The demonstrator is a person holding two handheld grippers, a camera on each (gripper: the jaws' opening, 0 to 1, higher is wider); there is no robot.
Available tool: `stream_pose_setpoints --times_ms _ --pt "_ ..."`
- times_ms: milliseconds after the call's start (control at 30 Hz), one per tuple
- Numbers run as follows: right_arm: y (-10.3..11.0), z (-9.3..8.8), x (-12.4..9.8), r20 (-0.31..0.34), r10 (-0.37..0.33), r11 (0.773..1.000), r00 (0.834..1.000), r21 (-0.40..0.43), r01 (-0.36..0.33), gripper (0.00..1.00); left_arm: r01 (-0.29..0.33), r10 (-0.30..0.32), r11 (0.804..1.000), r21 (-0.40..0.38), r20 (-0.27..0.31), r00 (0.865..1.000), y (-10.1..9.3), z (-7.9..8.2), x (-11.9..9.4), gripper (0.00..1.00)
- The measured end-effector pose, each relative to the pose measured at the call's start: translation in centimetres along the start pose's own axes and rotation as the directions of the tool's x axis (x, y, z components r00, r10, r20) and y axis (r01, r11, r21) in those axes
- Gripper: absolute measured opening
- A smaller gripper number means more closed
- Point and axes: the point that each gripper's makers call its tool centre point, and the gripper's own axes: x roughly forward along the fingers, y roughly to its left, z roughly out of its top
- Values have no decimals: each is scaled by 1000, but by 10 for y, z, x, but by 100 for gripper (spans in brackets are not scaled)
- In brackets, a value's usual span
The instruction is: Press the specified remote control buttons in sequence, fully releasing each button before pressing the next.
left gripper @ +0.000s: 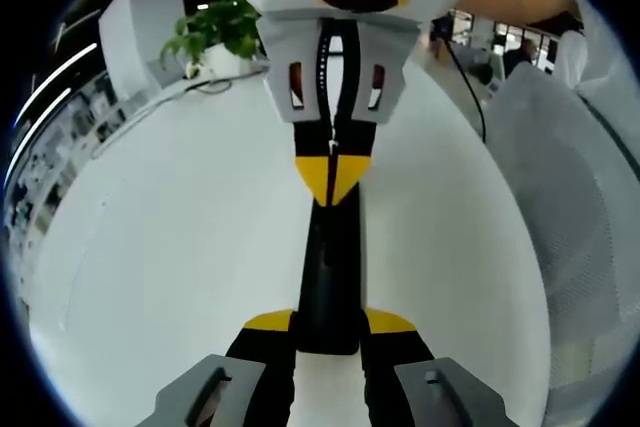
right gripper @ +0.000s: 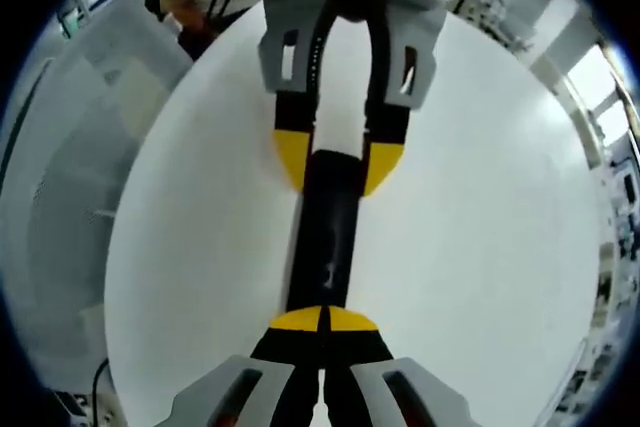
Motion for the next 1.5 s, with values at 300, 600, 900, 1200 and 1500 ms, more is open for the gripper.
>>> stream_pose_setpoints --times_ms 300,600,900,1200,1500 --pt "1 0 -1 12 -16 1000 1000 -10 17 0 -5 5 1000 -1 -2 1000 0 0 0 24" --pt "1 0 -2 39 -29 1000 999 -5 29 0 -5 5 1000 1 -9 1000 -1 0 0 24" --pt "0 1 -4 60 -33 999 998 -4 33 0 -8 8 1000 3 -12 1000 -1 0 0 24" --pt "-3 14 -16 132 -35 999 991 46 29 0 -12 12 1000 7 -17 1000 -1 -1 -1 24" --pt "-9 19 -18 134 -35 998 990 49 29 0 -14 14 1000 10 -19 1000 -1 0 -1 24"
